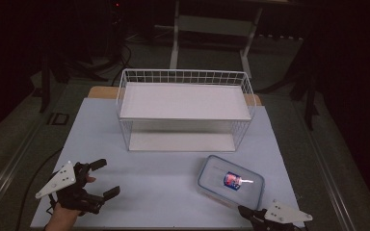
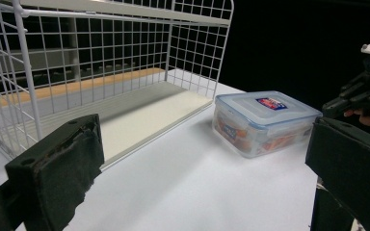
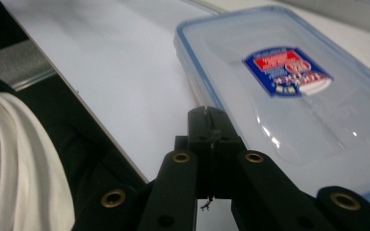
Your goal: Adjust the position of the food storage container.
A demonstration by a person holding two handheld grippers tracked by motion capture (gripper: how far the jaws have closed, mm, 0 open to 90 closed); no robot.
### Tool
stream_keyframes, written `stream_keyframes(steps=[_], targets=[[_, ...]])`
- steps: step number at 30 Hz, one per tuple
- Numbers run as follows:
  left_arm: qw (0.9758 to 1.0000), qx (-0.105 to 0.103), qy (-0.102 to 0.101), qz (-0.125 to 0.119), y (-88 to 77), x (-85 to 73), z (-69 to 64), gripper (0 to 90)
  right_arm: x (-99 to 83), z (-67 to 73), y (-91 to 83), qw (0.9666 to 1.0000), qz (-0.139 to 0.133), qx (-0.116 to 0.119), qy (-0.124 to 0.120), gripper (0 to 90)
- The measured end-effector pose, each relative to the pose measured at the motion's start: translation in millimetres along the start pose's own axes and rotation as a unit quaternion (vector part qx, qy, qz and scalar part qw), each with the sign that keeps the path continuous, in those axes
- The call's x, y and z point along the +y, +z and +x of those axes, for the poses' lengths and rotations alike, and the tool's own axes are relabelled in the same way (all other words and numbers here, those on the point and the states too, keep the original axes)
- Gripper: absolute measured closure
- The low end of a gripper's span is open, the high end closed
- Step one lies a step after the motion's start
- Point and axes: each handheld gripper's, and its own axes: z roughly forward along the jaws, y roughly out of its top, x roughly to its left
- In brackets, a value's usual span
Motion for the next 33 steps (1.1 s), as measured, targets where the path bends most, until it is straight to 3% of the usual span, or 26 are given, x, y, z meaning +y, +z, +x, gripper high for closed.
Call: stream_keyframes(steps=[7, 9, 20, 28, 33], targets=[[1.0, -0.002, -0.001, 0.002, 0.4, -0.5, 0.1, 0.0, -9.5, -7.1, 3.6, 0.9991, 0.038, -0.016, 0.004, 89.9], [1.0, -0.001, -0.001, 0.002, 0.3, -0.5, 0.2, 0.0, -11.1, -9.9, 3.0, 0.9992, 0.036, -0.01, 0.011, 90.0], [1.0, -0.002, 0.0, 0.003, 1.0, -0.5, 0.1, 0.0, -13.3, -23.8, 1.3, 0.9971, 0.033, -0.06, 0.034, 90.0], [1.0, -0.004, 0.0, 0.004, 1.3, -0.8, -0.2, 0.0, -16.7, -26.8, 5.2, 0.9978, 0.041, -0.039, 0.034, 90.0], [1.0, -0.003, -0.001, 0.004, 1.2, -0.9, -0.2, 0.0, -16.0, -29.7, 4.3, 0.9974, 0.037, -0.051, 0.034, 90.0]])
